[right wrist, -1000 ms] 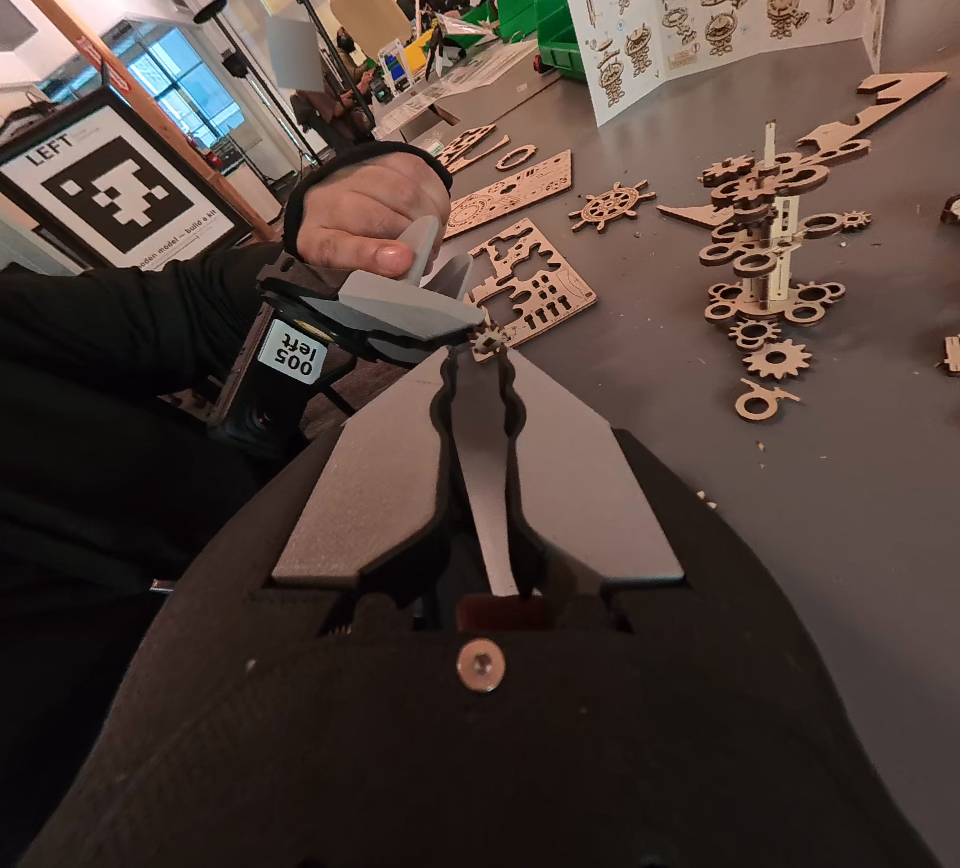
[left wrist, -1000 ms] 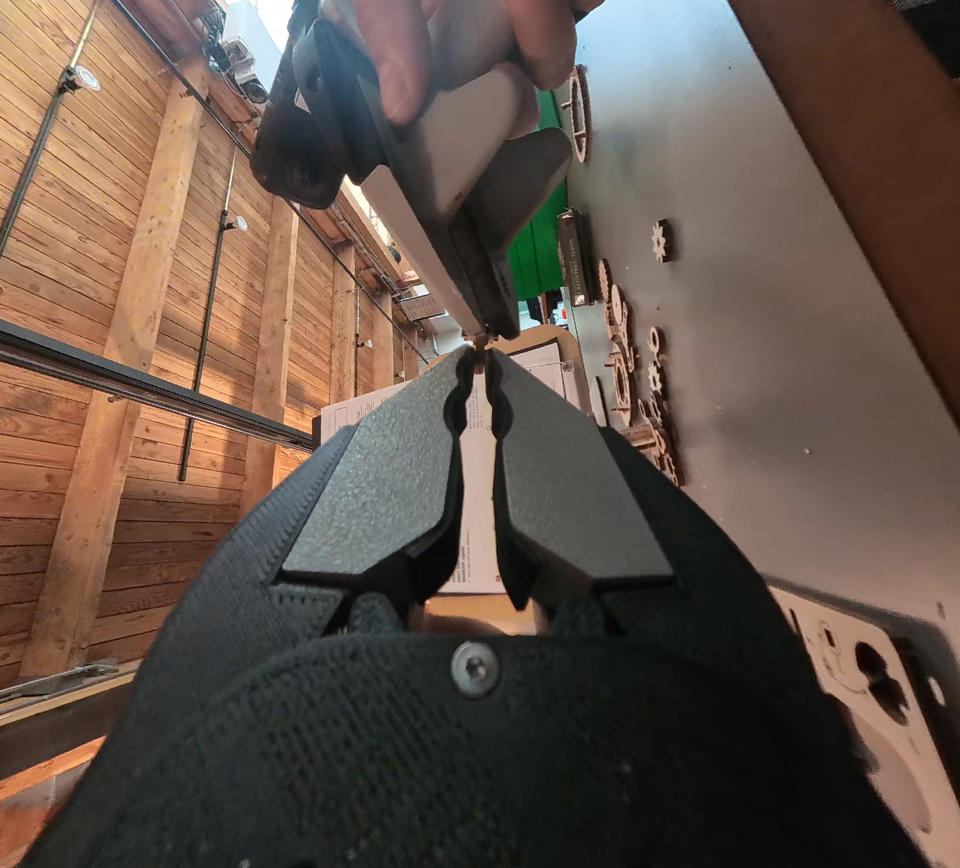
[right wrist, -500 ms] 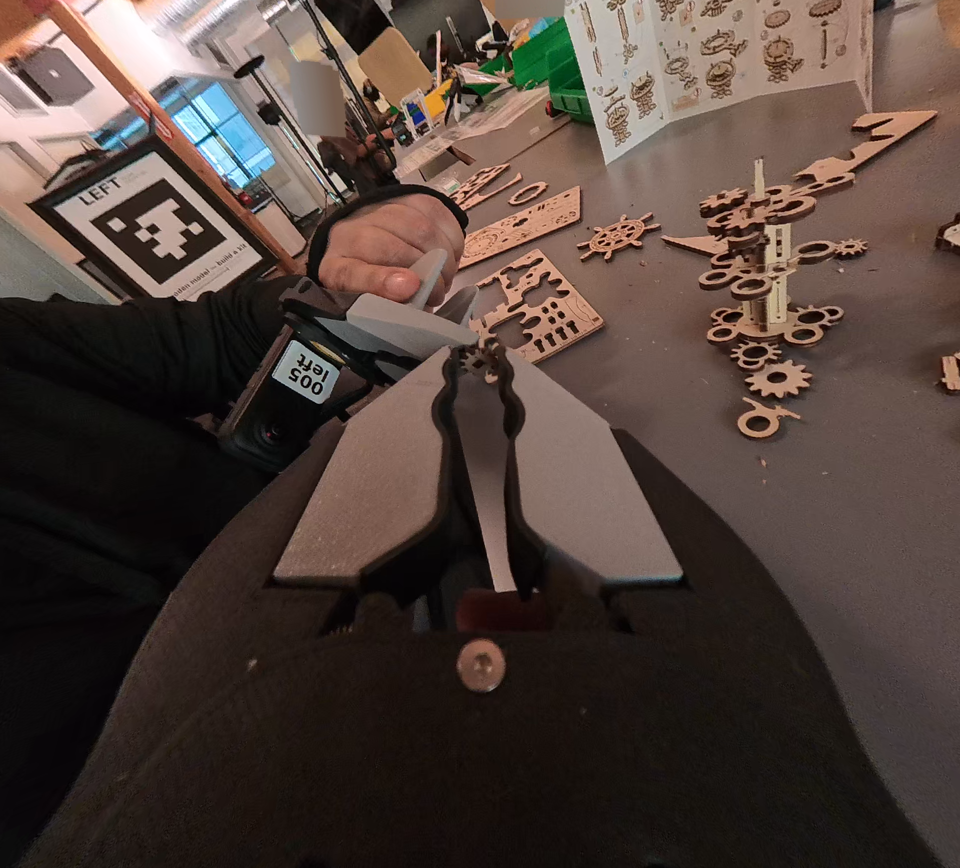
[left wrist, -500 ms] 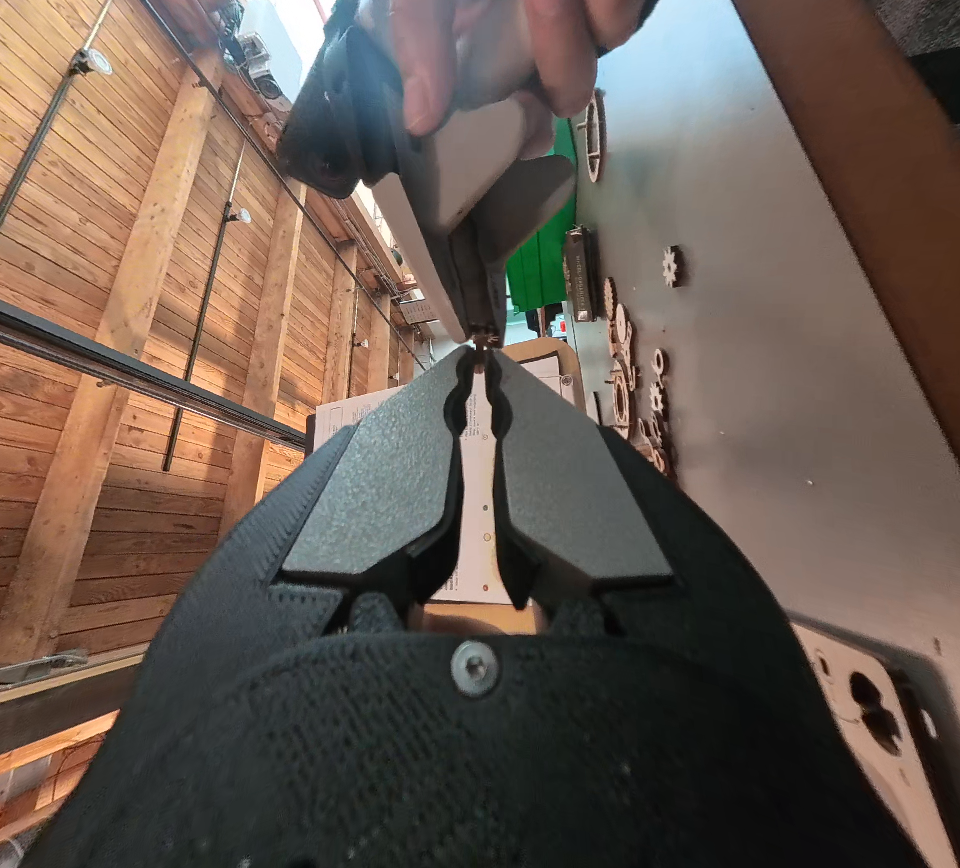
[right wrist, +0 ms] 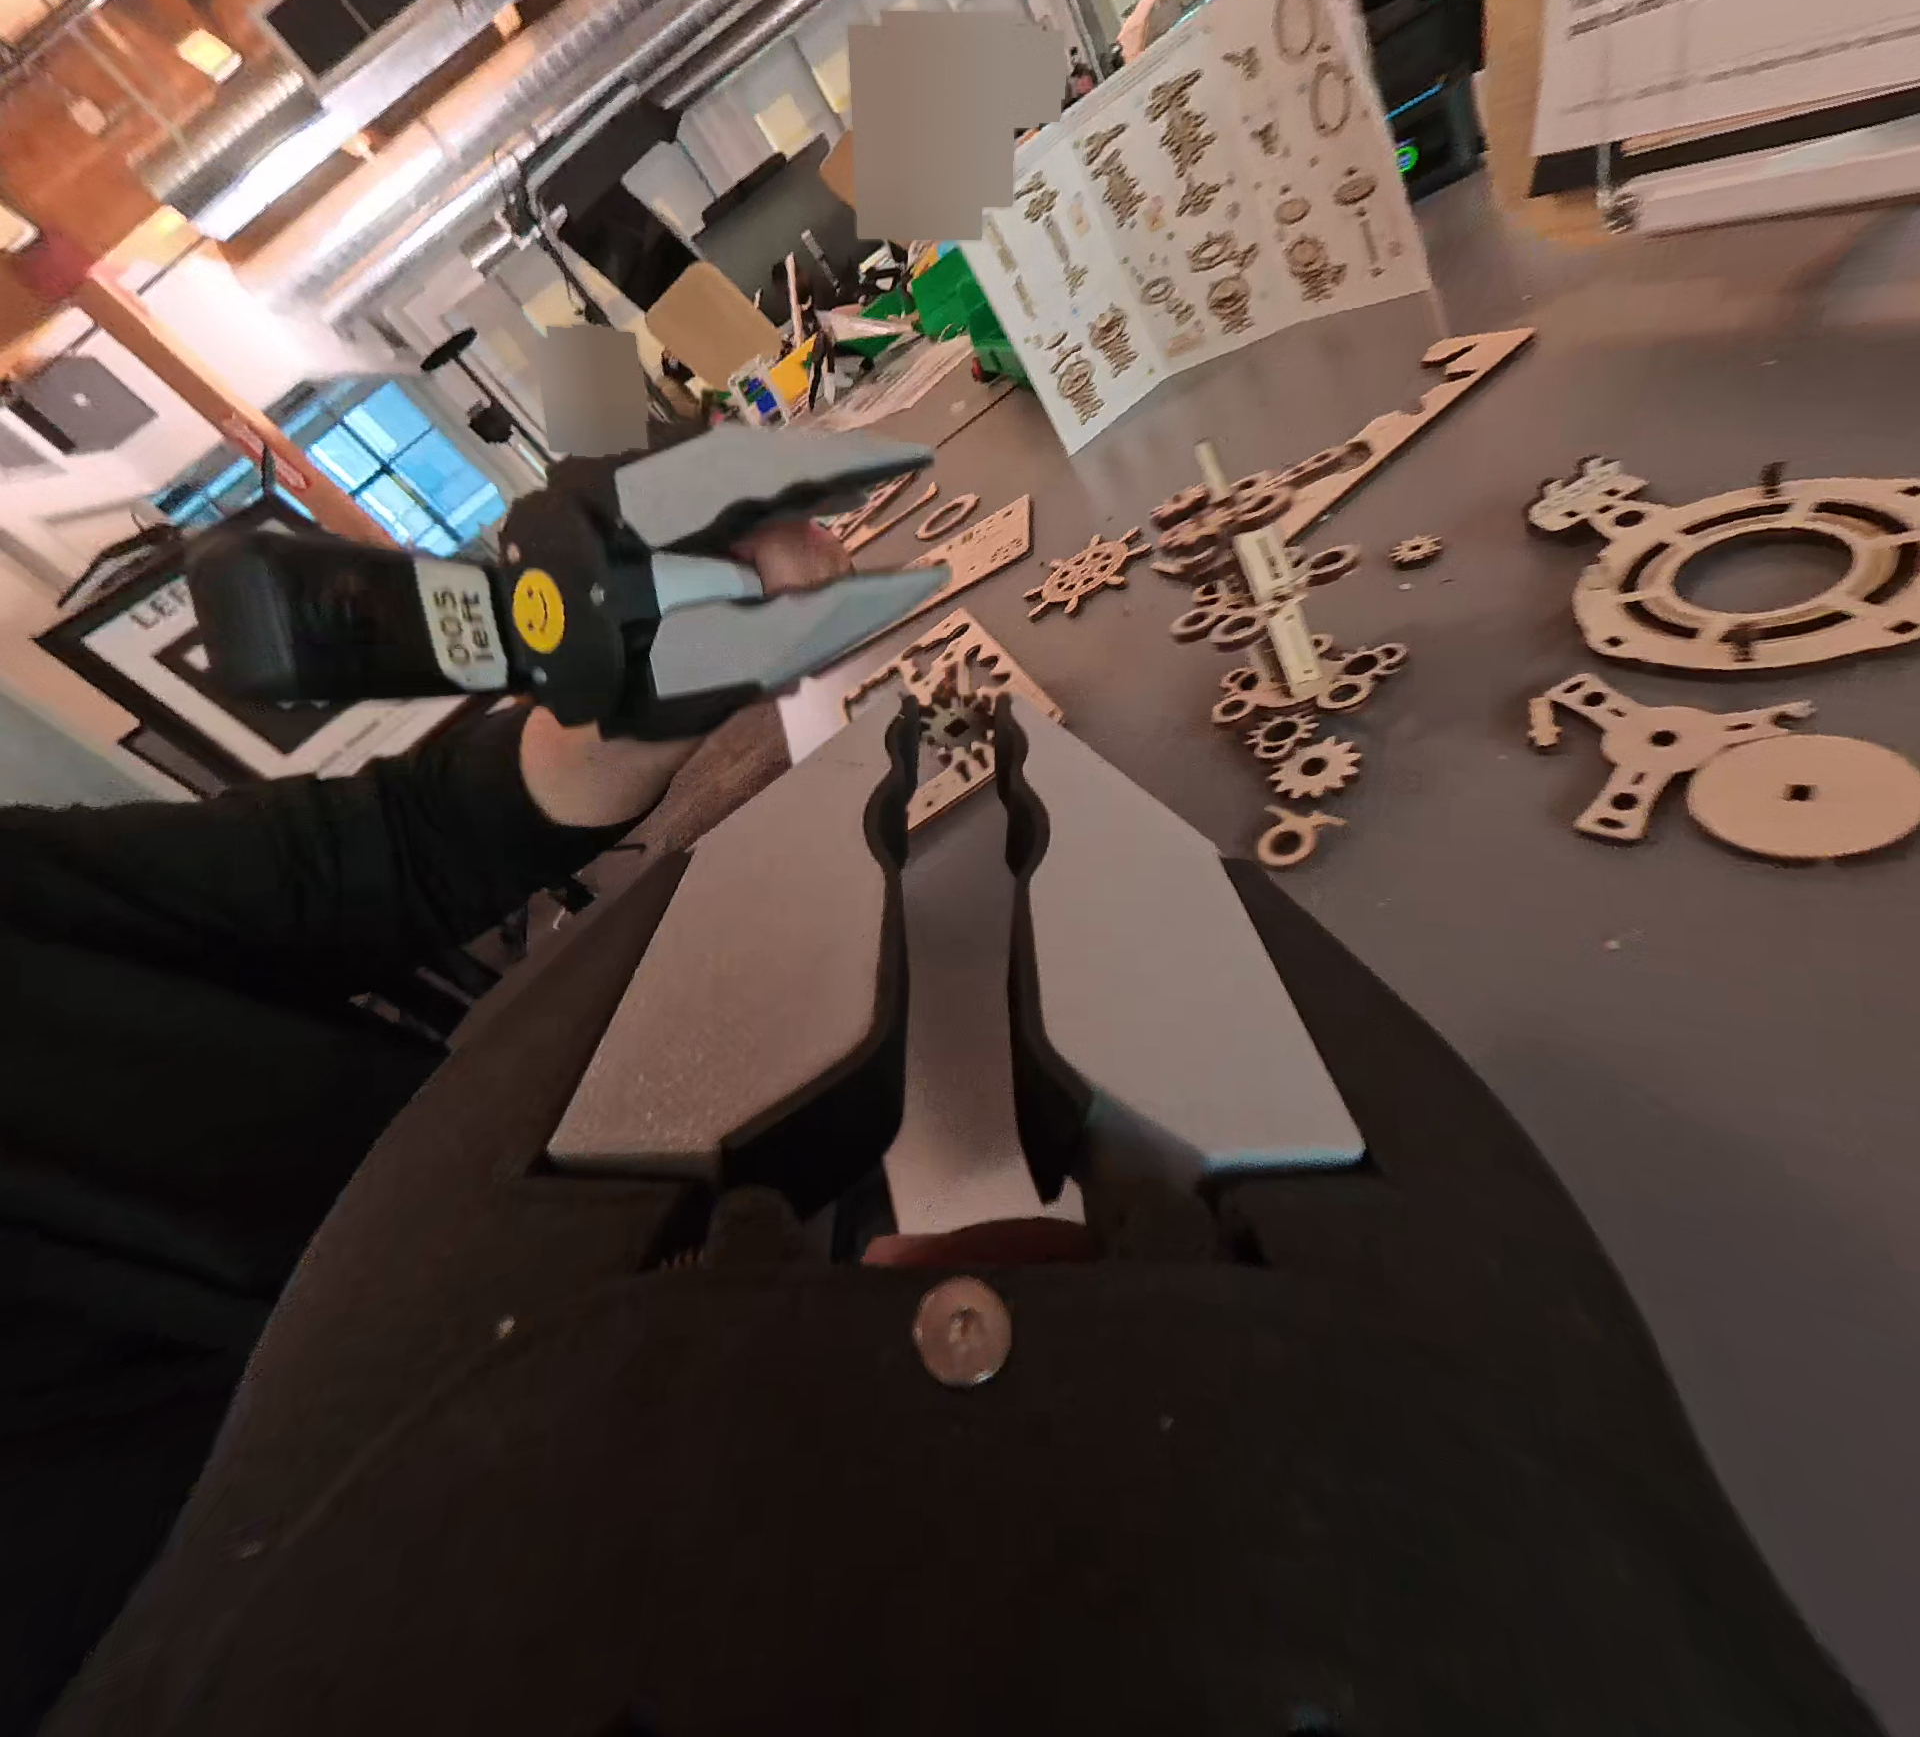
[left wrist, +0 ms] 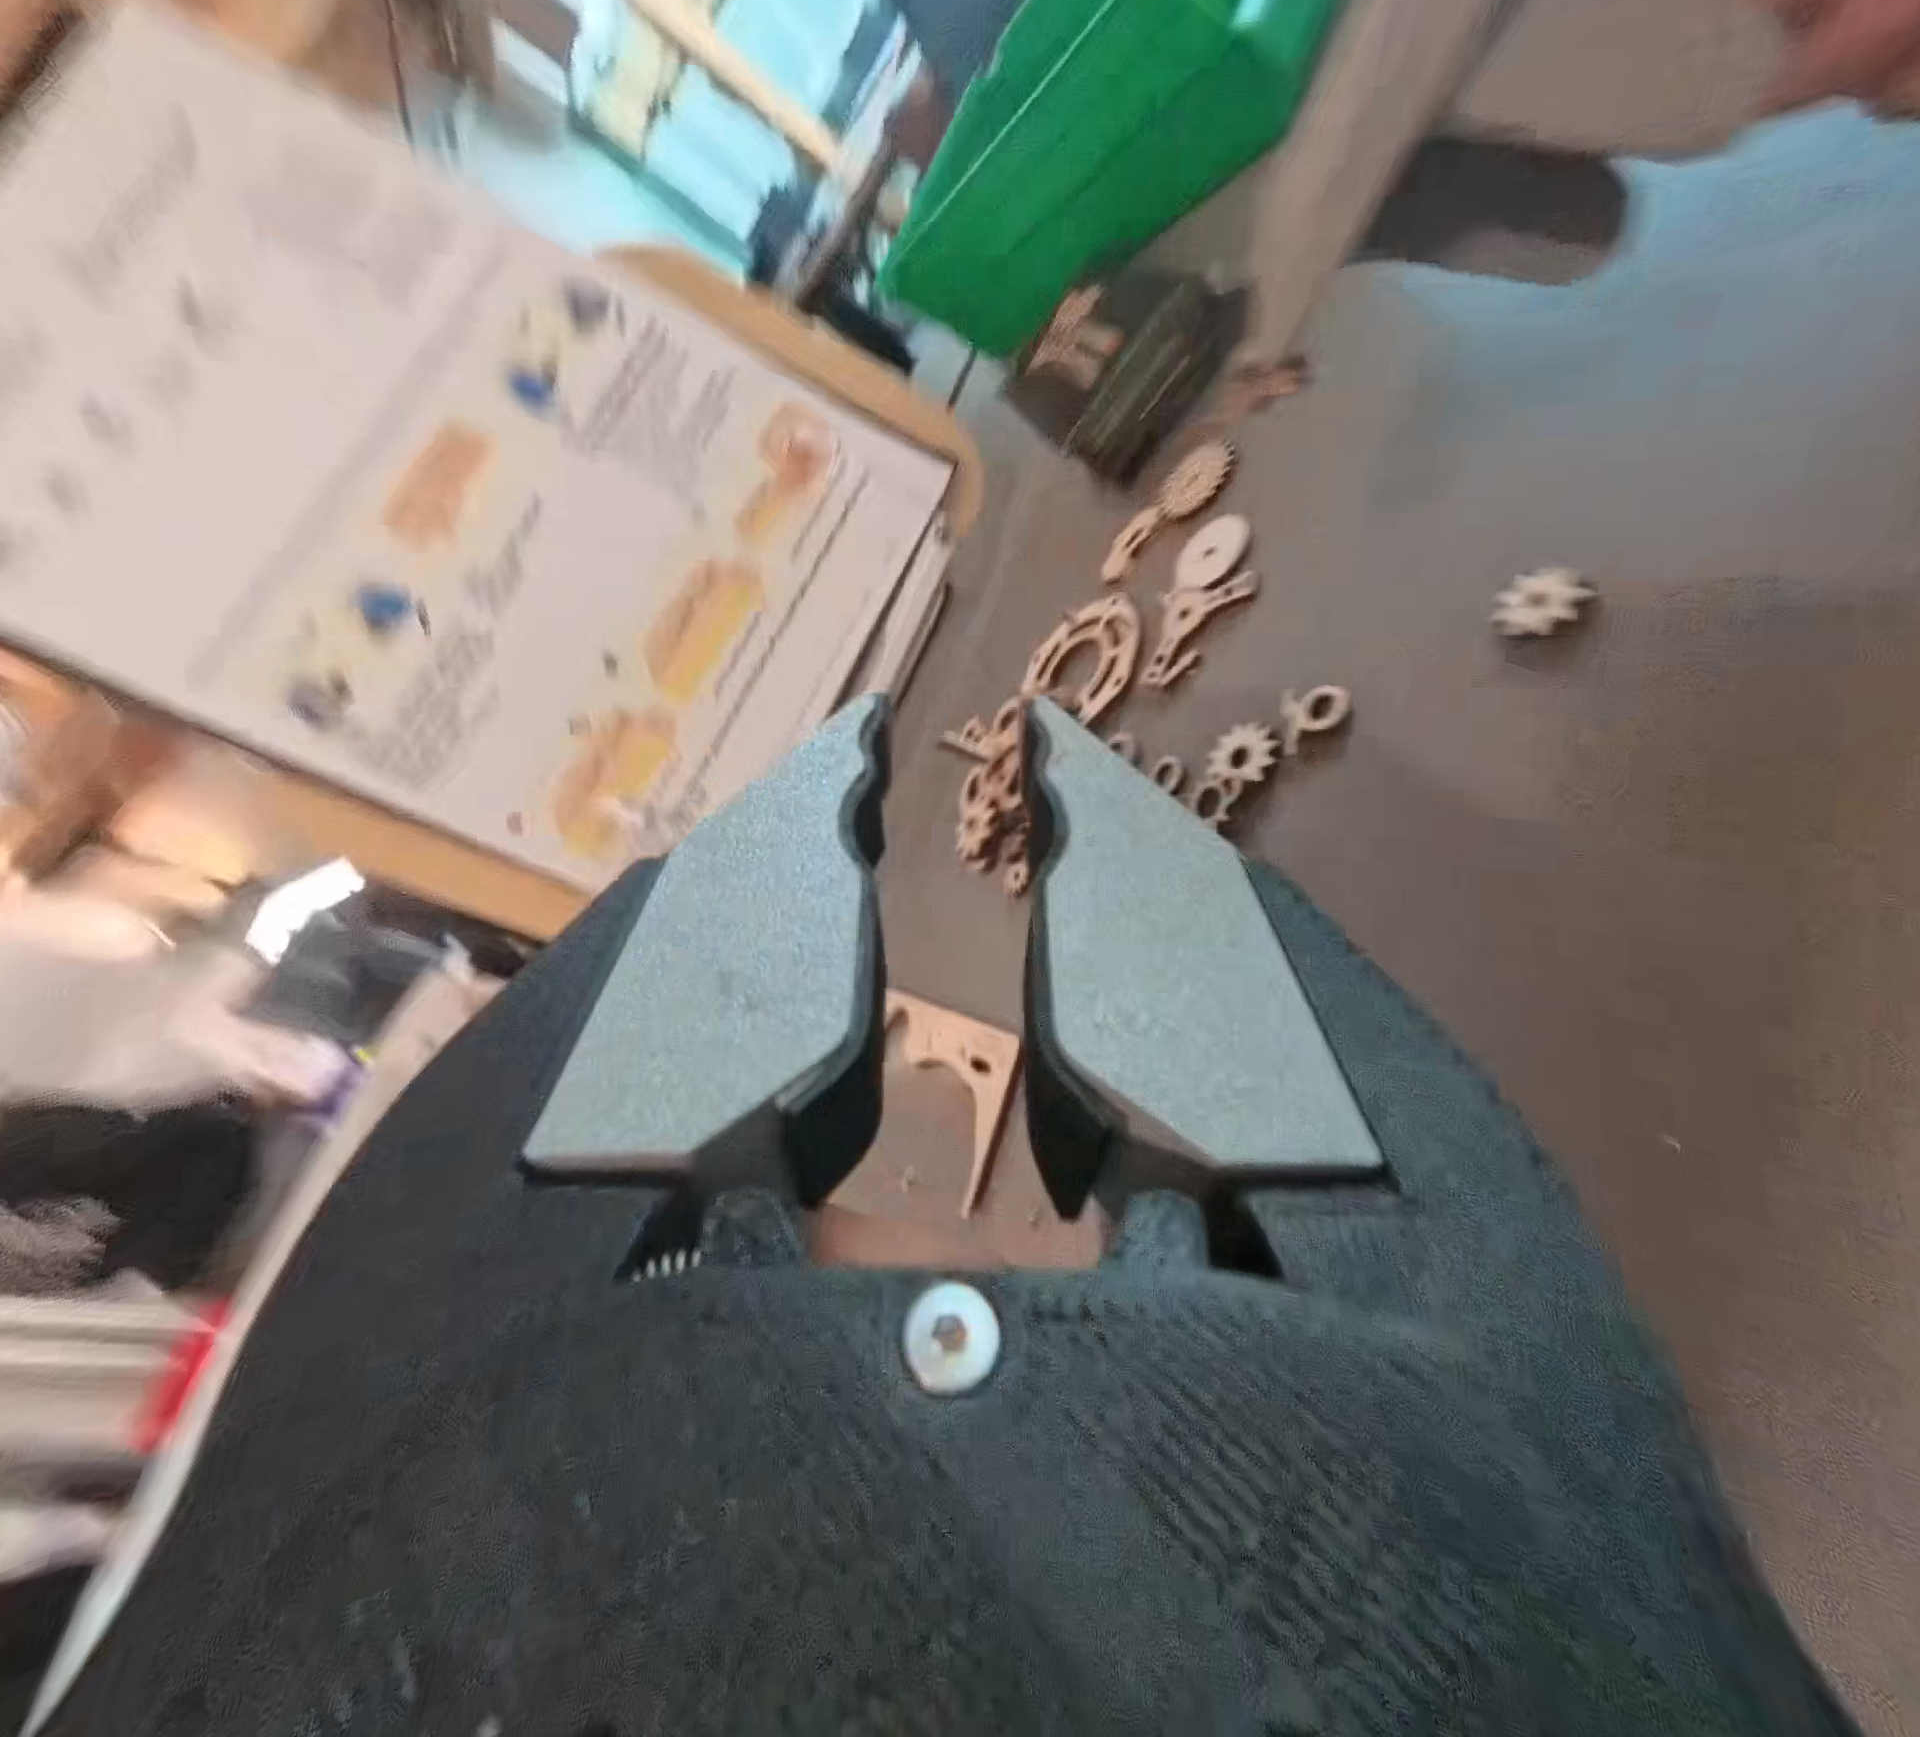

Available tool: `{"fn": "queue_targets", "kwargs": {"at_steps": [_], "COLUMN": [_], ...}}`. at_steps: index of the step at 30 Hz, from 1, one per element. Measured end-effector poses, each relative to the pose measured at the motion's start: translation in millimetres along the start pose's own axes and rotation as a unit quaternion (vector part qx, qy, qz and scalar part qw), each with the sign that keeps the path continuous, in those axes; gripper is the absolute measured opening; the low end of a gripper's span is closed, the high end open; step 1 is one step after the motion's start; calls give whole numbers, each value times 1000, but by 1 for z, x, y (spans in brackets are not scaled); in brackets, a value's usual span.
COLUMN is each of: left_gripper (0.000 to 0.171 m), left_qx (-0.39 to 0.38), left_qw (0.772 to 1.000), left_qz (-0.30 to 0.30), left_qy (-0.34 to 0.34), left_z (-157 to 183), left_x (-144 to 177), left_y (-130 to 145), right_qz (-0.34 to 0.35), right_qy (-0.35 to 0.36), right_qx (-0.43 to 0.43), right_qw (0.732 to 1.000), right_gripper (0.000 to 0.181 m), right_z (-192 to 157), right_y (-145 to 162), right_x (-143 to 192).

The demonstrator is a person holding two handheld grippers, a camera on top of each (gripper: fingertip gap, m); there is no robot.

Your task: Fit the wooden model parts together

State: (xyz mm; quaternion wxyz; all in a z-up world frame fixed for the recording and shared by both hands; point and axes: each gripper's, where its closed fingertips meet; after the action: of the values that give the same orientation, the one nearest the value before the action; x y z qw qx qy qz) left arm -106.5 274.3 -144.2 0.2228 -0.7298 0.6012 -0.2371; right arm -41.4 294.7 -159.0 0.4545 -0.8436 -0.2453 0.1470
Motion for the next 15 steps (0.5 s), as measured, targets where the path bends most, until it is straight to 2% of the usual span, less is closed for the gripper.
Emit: {"fn": "queue_targets", "kwargs": {"at_steps": [2, 4, 7, 9, 12, 15], "left_gripper": [16, 11, 19, 19, 16, 12], "left_qx": [85, 150, 245, 294, 315, 301], "left_qw": [995, 980, 937, 919, 907, 904], "left_qz": [-52, -96, -160, -160, -162, -170], "left_qy": [27, 85, 189, 208, 227, 250], "left_z": [-16, -15, 2, 2, 5, 15], "left_x": [-17, -33, -49, -57, -62, -62], "left_y": [16, 31, 45, 45, 44, 46], "right_qz": [0, -3, -8, -8, -2, -4], "right_qy": [-4, -16, -29, -23, -17, -29], "right_qx": [-17, -33, -51, -47, -41, -47], "right_qw": [1000, 999, 998, 999, 999, 998], "right_gripper": [10, 10, 10, 10, 10, 10], "right_z": [13, 28, 52, 68, 83, 81], "right_y": [-12, -24, -40, -45, -42, -42], "right_x": [-1, -6, -17, -24, -32, -32]}}
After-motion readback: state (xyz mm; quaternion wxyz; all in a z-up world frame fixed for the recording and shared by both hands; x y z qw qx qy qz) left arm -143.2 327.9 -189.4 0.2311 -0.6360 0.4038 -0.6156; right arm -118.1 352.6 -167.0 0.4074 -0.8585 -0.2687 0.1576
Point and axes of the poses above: each gripper's, where its closed fingertips meet, x back along the fingers, y out of its underside, z = x × y across the jaws, and after that the axes turned 7 degrees about -y, right-handed
